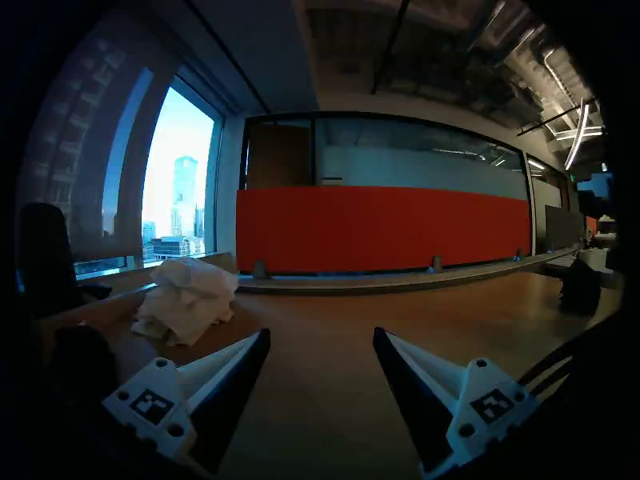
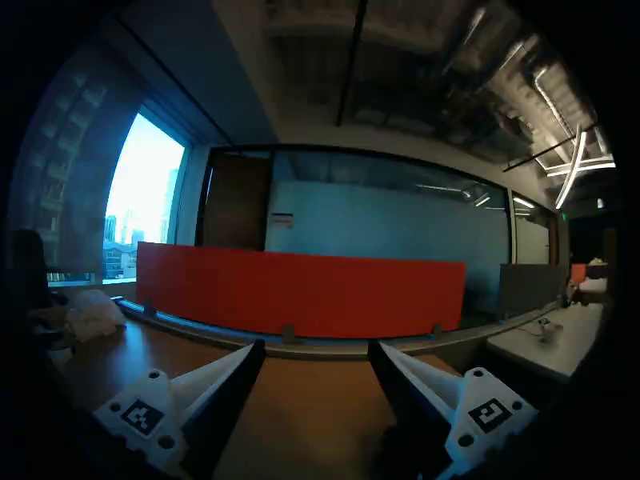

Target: Fold towel

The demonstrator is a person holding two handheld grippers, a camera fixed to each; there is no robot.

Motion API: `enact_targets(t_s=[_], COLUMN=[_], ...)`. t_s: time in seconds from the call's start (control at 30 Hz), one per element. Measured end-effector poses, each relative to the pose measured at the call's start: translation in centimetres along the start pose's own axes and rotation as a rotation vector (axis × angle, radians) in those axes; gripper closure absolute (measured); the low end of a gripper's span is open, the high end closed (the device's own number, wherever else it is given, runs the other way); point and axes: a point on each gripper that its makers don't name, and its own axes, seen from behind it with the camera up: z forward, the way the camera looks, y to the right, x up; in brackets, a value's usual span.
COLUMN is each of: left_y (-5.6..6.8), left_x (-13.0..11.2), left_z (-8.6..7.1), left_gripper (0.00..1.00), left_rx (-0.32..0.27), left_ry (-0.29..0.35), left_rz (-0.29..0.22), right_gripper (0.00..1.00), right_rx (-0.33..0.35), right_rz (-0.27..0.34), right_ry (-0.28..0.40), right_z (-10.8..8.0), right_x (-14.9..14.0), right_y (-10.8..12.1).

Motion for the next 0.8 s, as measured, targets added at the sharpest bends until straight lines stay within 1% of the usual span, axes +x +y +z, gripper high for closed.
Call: enact_targets(t_s=[0.2,0.37,0.57,0.8], left_y=[0.1,0.1,0.1,0.1], left_x=[0.0,0.0,0.0,0.0], left_z=[0.0,0.0,0.0,0.0], left_gripper=[0.05,0.05,0.05,0.05], left_rx=[0.0,0.0,0.0,0.0], left_ry=[0.0,0.0,0.0,0.0], left_rz=[0.0,0.0,0.0,0.0], right_gripper=[0.01,0.01,0.01,0.01], right_rx=[-0.013,-0.031,-0.061,-0.03], right_rz=[0.045,0.054,0.065,0.086], right_ry=[-0.007,-0.008,-0.013,-0.018], right_z=[-0.4,-0.8,-0.8,-0.7], right_x=[-2.5,-5.0,-7.5,-10.5], right_y=[0.8,1.3,2.0,1.0])
